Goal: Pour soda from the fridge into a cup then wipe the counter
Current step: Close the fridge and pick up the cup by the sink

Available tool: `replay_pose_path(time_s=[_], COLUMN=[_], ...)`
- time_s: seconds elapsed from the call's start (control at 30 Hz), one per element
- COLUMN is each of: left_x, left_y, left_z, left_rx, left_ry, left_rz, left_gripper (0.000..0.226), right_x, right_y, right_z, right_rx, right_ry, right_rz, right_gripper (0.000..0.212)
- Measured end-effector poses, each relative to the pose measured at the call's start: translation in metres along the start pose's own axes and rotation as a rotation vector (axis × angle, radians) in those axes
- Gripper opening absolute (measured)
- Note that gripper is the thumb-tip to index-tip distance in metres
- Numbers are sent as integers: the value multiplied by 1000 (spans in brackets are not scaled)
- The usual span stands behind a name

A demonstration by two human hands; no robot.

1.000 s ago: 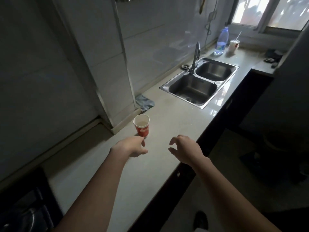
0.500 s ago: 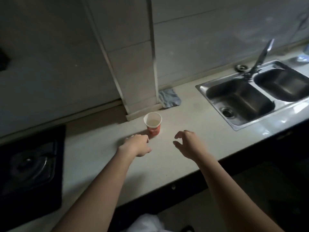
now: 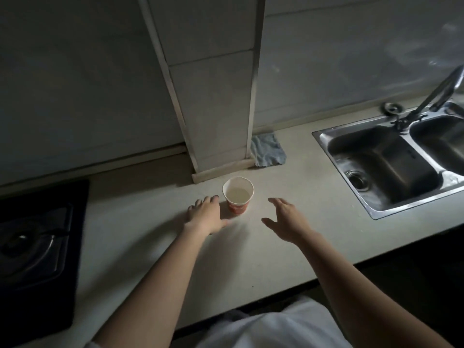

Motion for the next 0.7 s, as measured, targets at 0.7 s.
replay_pose_path(time_s=[0.7], left_x=[18], left_y=[-18], left_z=[-1], left_rx=[-144], left_ry=[102], left_rz=[188], left_gripper=[78], right_x=[83], right_y=[-21], right_z=[-26], right_rx=[559], right_ry=[241], right_rz=[-95], right_gripper=[96])
Point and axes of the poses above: each hand's wrist, its own x-axis towards the middle knuckle, its own y-axis out of the back of the hand, z = x × y, the point moved 4 cm from there along x, towards the middle knuckle, and after that the axes turned 4 degrees about x, right-handed, at the moved point
